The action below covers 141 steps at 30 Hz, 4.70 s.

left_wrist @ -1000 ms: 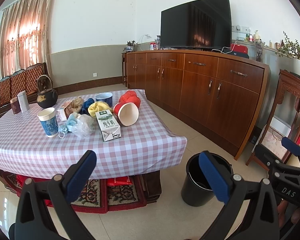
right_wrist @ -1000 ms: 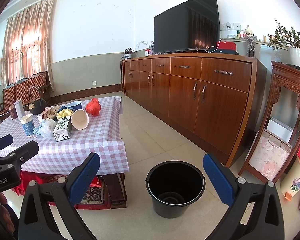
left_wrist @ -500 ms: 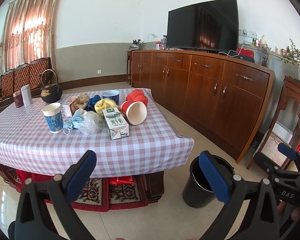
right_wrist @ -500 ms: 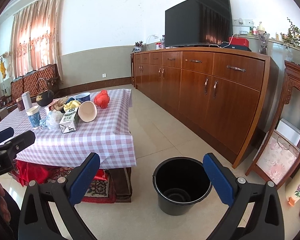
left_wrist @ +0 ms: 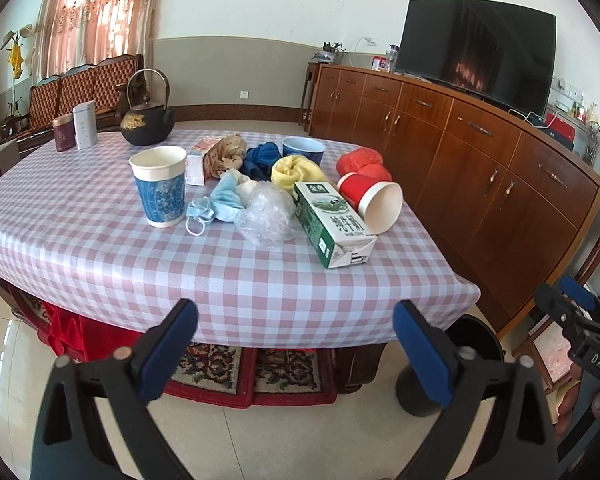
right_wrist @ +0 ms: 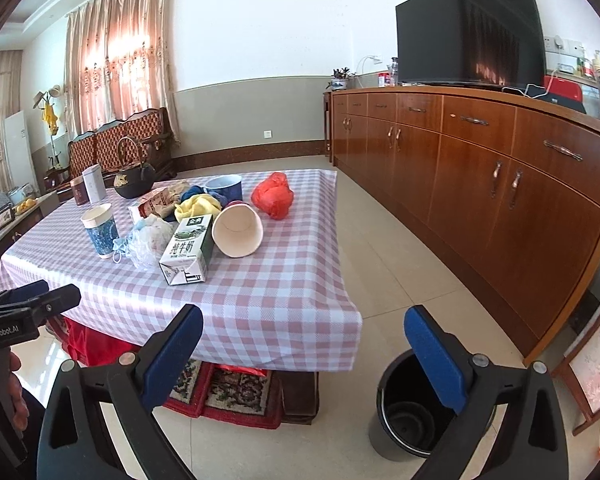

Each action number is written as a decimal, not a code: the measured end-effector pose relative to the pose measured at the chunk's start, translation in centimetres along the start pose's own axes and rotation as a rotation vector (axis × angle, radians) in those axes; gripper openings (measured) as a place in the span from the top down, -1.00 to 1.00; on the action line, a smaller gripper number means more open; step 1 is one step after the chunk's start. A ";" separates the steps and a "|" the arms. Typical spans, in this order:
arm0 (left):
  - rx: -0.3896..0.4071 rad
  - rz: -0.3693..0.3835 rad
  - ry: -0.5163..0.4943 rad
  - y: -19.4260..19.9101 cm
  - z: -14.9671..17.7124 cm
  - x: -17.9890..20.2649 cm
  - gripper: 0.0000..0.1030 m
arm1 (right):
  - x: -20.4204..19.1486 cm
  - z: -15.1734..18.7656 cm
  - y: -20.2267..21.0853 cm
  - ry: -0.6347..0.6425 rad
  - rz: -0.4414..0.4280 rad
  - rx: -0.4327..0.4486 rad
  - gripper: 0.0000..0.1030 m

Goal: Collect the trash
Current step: 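Grasp the clear plastic bag with the left tool while the right tool grasps the red-white paper cup, then carry the plastic bag and red-white cup with both tools over the black bucket, then open both tools to drop the bag and cup into the bucket, then move both tools back toward the table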

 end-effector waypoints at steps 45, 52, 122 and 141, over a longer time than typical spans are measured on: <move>0.046 0.029 0.017 -9.7 -5.9 -2.3 0.25 | -4.0 -6.5 -17.9 0.035 -0.207 -0.107 0.94; 0.087 0.073 -0.023 -7.1 -6.2 0.2 0.25 | -1.0 -6.1 -13.3 -0.007 -0.152 -0.060 0.94; -0.250 0.389 -0.483 -17.1 8.8 32.4 -0.99 | 32.1 14.2 -6.4 -0.359 0.420 -0.333 -0.79; -0.100 0.336 -0.465 -9.4 5.8 29.2 -0.99 | 25.4 9.4 0.1 -0.308 0.405 -0.195 -0.95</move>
Point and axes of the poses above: each gripper's, at about its wrist camera, not at the fingertips, and y roughly against the way its jaws point, x to its right, z to its underside, the point moved 1 cm from there along -y, roughly the way its jaws point, and after that the axes turned 2 degrees about z, right-handed, at the moved point
